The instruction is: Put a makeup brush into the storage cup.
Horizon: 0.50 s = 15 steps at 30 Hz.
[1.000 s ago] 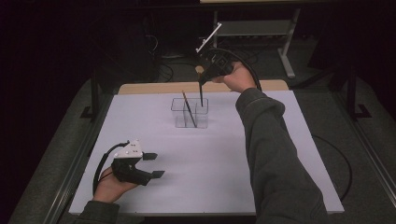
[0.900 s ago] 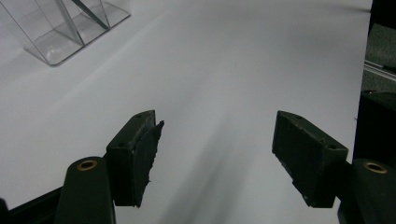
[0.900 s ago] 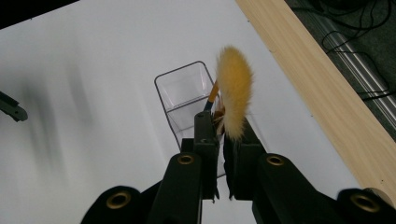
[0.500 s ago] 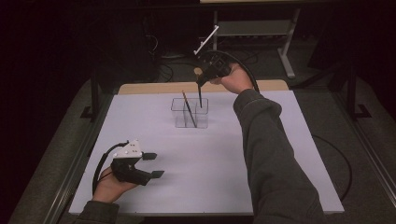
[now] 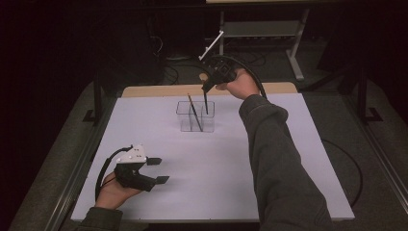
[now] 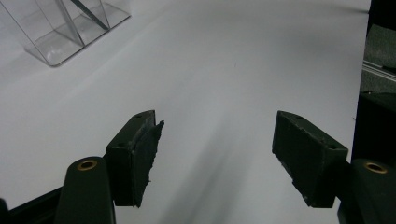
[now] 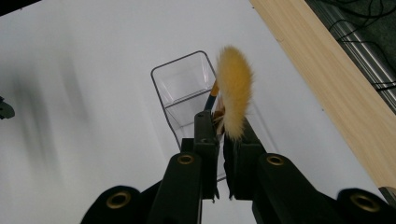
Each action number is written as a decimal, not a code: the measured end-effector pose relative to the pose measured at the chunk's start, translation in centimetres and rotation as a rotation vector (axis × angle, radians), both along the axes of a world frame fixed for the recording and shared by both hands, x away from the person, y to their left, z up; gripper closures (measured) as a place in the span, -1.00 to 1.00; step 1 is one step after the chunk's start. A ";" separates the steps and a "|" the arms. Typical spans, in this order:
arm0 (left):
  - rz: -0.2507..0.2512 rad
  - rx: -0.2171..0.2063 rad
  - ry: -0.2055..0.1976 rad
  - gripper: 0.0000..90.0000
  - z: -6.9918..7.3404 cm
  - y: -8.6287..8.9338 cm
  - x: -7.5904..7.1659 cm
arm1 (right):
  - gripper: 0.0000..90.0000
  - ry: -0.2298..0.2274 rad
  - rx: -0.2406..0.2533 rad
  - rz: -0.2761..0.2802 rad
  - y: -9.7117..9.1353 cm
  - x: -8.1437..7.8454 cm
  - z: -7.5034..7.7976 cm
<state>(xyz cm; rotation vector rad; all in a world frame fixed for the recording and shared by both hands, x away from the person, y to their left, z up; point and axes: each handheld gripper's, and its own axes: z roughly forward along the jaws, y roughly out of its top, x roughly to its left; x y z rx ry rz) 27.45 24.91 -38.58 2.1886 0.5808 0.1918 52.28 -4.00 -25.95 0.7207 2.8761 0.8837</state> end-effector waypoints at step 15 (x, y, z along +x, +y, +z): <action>-0.005 0.010 -0.001 -0.32 -0.1 0.0 0.0 | 0.85 0.020 0.007 -0.013 -0.4 -0.1 -1.3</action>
